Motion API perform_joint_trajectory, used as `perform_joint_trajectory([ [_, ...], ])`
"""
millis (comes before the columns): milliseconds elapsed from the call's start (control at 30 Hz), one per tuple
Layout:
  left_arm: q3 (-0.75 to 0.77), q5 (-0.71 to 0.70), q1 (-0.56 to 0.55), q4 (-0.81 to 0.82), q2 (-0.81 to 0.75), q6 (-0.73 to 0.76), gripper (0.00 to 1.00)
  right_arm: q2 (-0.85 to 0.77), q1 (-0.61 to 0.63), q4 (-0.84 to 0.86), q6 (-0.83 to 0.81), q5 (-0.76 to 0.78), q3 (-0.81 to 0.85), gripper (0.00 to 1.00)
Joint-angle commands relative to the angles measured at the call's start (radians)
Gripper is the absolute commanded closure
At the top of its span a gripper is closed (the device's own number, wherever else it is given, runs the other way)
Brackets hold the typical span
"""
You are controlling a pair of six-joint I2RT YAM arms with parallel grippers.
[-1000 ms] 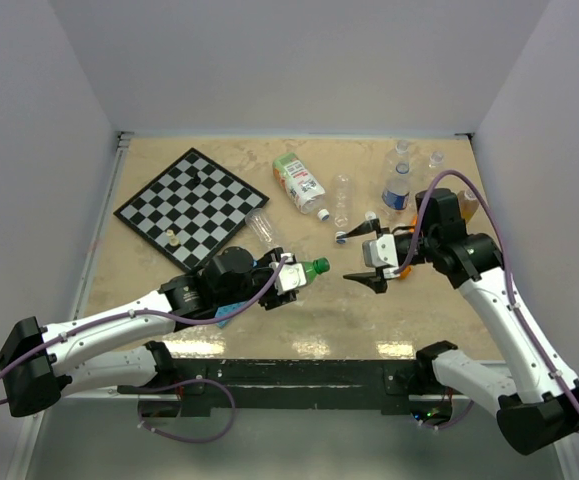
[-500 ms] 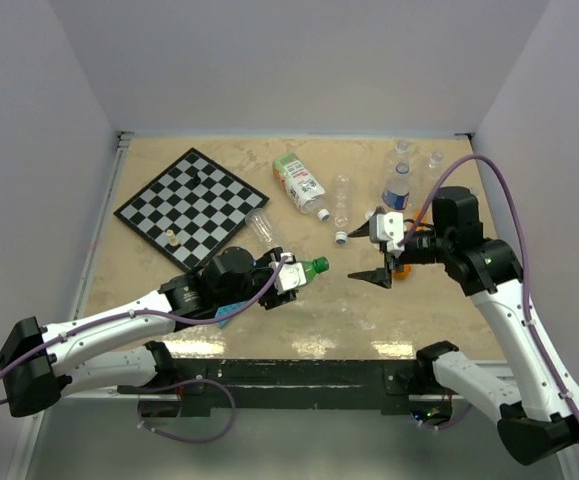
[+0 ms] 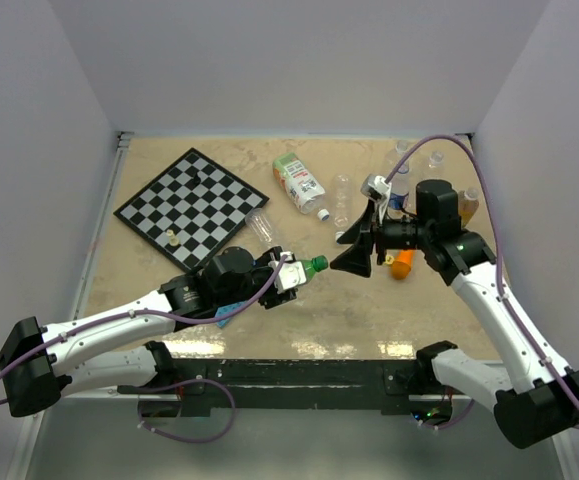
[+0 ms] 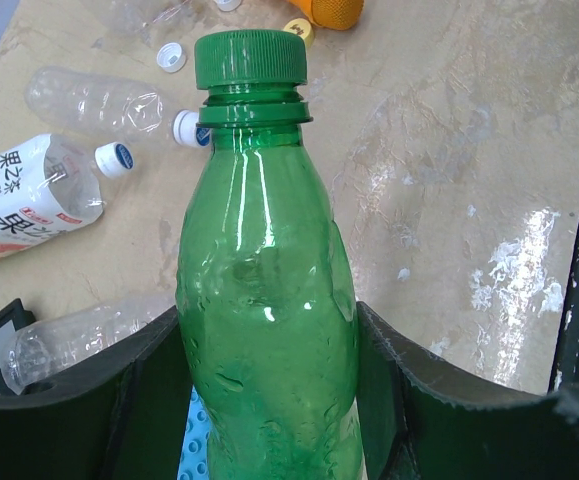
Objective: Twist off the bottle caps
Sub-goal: Unscrew the bottle cap from the plastic bottle.
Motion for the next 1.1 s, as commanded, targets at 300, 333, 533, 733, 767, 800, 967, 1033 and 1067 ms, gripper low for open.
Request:
perform_joint_trajectory([
  [300, 0.013, -0.009, 0.002, 0.029, 0.001, -0.007, 0.93, 0.119, 0.045, 0.115, 0.161, -0.017, -0.048, 0.22],
  [333, 0.013, -0.009, 0.002, 0.029, 0.001, -0.007, 0.94, 0.126, 0.051, 0.112, 0.161, -0.013, -0.049, 0.23],
  [533, 0.013, -0.011, 0.002, 0.029, 0.001, -0.007, 0.94, 0.134, 0.062, 0.107, 0.153, -0.023, -0.049, 0.34],
  [733, 0.013, -0.011, 0.002, 0.029, 0.001, -0.009, 0.94, 0.143, 0.074, 0.105, 0.143, -0.031, -0.049, 0.43],
  [767, 0.013, -0.011, 0.002, 0.029, 0.001, -0.009, 0.93, 0.145, 0.076, 0.104, 0.143, -0.033, -0.048, 0.44],
  [800, 0.013, -0.012, 0.002, 0.029, 0.001, -0.007, 0.94, 0.145, 0.077, 0.101, 0.138, -0.036, -0.046, 0.46],
  [967, 0.013, -0.011, 0.002, 0.028, 0.001, -0.007, 0.94, 0.152, 0.082, 0.072, 0.100, -0.054, -0.034, 0.60],
  [1033, 0.013, -0.012, 0.002, 0.028, 0.001, -0.007, 0.93, 0.159, 0.083, 0.044, 0.059, -0.069, -0.023, 0.69],
  [1067, 0.013, -0.011, 0.002, 0.028, 0.001, -0.007, 0.94, 0.162, 0.083, 0.030, 0.037, -0.075, -0.016, 0.74],
])
